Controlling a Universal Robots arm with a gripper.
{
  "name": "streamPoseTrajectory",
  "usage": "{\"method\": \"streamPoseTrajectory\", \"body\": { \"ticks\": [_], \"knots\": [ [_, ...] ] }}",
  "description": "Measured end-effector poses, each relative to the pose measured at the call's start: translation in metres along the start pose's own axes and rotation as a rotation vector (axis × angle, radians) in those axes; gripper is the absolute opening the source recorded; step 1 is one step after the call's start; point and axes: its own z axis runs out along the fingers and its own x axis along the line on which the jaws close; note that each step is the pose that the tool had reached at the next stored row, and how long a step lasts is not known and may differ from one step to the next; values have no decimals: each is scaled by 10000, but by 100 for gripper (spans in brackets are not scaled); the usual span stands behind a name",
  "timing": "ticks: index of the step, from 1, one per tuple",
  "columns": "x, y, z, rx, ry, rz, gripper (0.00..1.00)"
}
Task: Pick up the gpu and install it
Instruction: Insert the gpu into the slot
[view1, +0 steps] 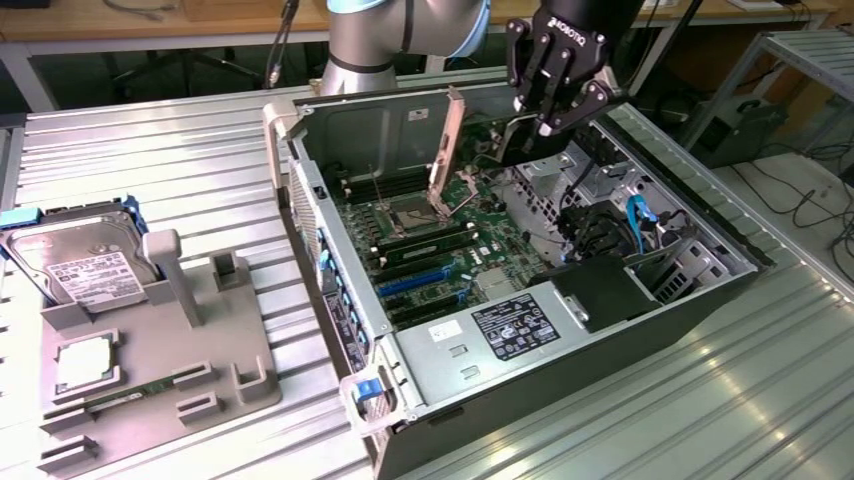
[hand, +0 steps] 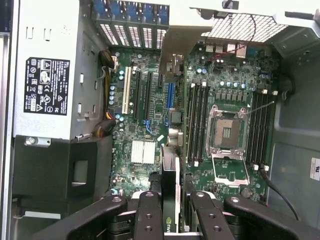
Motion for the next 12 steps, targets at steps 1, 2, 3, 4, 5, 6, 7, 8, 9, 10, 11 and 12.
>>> {"method": "streamPoseTrajectory", "body": {
  "ticks": [1, 2, 3, 4, 5, 6, 7, 8, 9, 10, 11, 12],
  "knots": [
    [0, 0, 6, 0, -1, 0, 27],
    [0, -1, 9, 0, -1, 0, 27],
    [0, -1, 12, 0, 0, 0, 27],
    [0, -1, 15, 0, 0, 0, 27],
    [0, -1, 18, 0, -1, 0, 27],
    [0, -1, 22, 0, 0, 0, 27],
    [1, -1, 29, 0, 0, 0, 27],
    [1, -2, 38, 0, -1, 0, 27],
    [1, -2, 47, 0, -1, 0, 27],
    [1, -2, 54, 0, 0, 0, 27],
    [1, -3, 59, 0, 0, 0, 27],
    [1, -3, 65, 0, 0, 0, 27]
  ]
}}
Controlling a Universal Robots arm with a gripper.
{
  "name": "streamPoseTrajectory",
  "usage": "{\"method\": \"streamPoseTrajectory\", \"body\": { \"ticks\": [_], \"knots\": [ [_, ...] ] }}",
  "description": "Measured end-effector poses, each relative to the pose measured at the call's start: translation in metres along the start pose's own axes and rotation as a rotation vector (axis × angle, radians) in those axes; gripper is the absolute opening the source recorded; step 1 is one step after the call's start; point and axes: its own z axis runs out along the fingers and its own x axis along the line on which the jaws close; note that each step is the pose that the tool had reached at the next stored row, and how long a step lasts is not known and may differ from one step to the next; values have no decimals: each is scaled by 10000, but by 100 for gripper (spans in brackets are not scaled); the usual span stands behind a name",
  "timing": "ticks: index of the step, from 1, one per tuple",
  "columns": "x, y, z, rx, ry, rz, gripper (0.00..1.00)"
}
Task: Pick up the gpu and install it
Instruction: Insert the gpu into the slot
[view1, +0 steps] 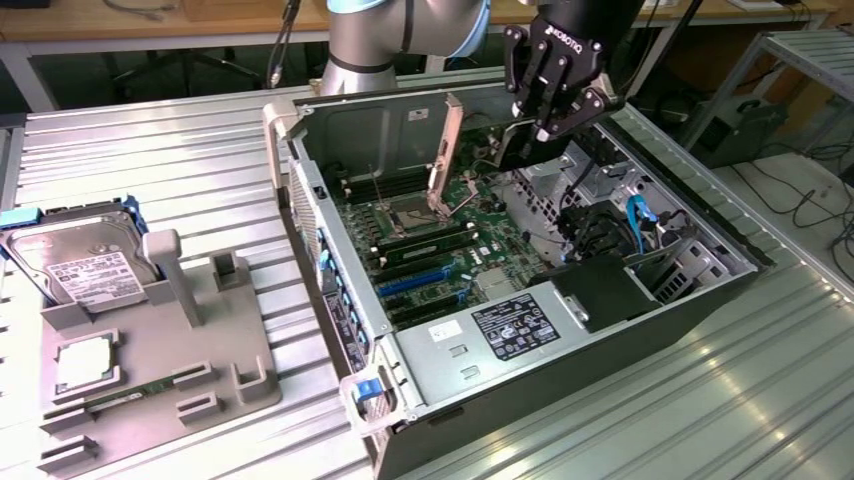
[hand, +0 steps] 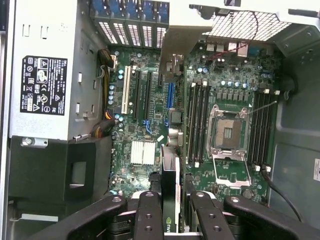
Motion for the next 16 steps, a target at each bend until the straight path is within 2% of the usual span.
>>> {"method": "streamPoseTrajectory", "body": {
  "ticks": [16],
  "knots": [
    [0, 8, 112, -1, 0, 6, 27]
  ]
}}
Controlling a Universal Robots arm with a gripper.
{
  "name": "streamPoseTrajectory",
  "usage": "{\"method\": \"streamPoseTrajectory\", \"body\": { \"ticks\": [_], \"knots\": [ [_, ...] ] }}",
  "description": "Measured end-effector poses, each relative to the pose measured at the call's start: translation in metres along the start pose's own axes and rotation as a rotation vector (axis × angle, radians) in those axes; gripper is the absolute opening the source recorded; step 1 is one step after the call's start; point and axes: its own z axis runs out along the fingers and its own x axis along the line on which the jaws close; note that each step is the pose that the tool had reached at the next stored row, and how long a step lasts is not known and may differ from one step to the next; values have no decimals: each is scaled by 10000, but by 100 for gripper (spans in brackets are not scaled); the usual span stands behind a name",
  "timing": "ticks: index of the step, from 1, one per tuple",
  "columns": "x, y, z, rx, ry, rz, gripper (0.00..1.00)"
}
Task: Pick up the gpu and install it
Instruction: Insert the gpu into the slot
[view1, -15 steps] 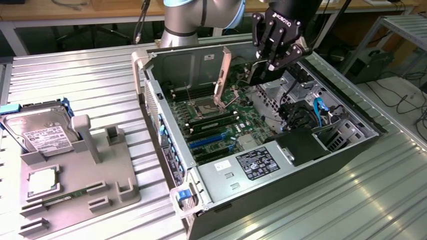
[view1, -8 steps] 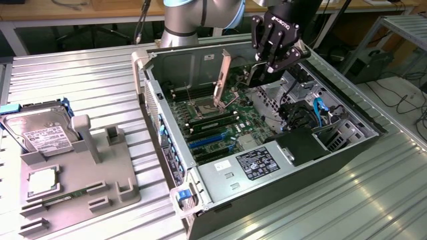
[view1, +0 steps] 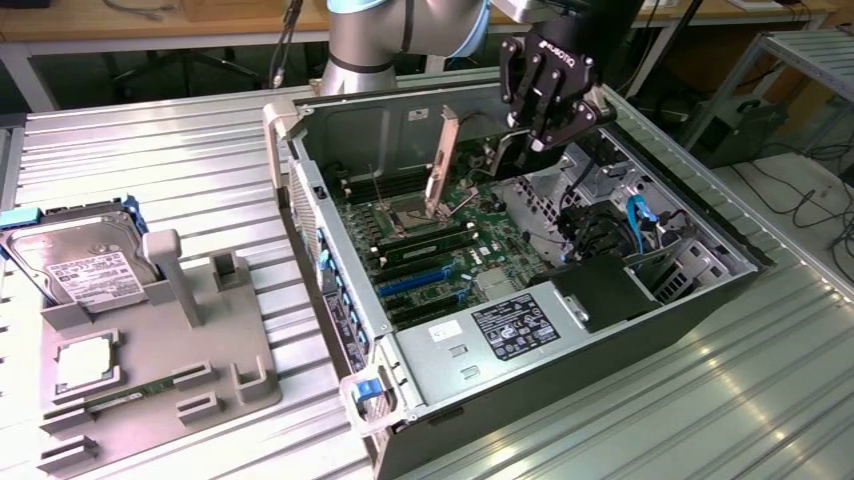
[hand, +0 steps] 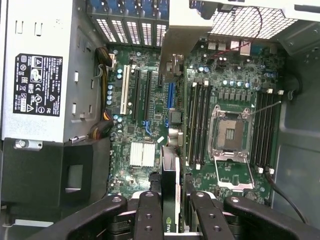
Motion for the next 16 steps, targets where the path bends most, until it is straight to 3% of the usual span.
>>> {"method": "streamPoseTrajectory", "body": {
  "ticks": [16],
  "knots": [
    [0, 6, 77, 0, 0, 0, 27]
  ]
}}
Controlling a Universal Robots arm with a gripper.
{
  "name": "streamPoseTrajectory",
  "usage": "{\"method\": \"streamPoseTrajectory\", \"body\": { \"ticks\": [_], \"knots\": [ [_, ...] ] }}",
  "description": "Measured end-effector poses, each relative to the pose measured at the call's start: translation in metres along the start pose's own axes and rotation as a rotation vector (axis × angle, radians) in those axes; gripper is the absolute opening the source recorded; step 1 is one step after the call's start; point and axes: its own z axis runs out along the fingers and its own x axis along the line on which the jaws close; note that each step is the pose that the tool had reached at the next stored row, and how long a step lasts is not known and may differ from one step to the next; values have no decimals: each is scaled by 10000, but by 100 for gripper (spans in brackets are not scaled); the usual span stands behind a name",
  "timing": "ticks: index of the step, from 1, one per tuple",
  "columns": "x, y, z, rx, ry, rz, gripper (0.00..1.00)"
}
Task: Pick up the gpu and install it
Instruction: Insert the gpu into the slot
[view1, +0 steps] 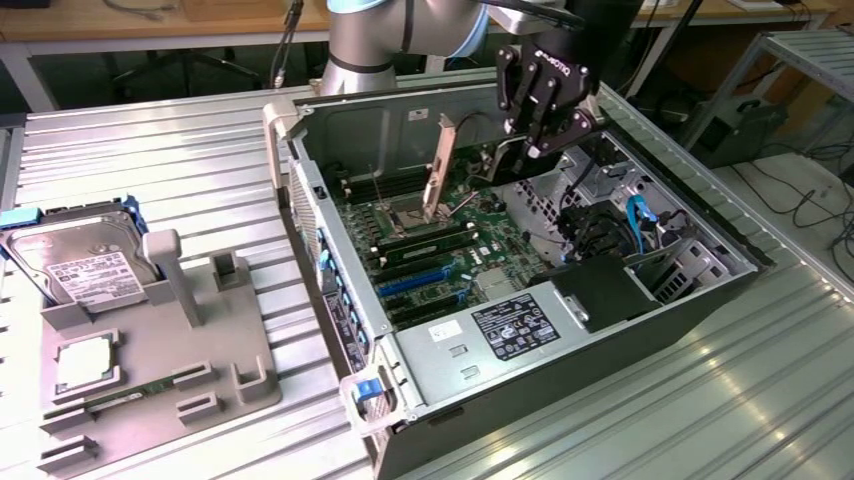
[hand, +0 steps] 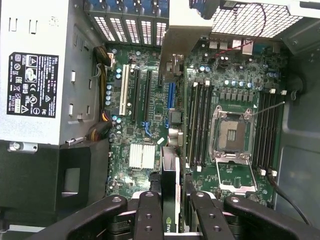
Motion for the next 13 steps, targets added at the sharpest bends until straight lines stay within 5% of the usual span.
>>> {"method": "streamPoseTrajectory", "body": {
  "ticks": [13],
  "knots": [
    [-1, 14, 33, 0, 0, 0, 27]
  ]
}}
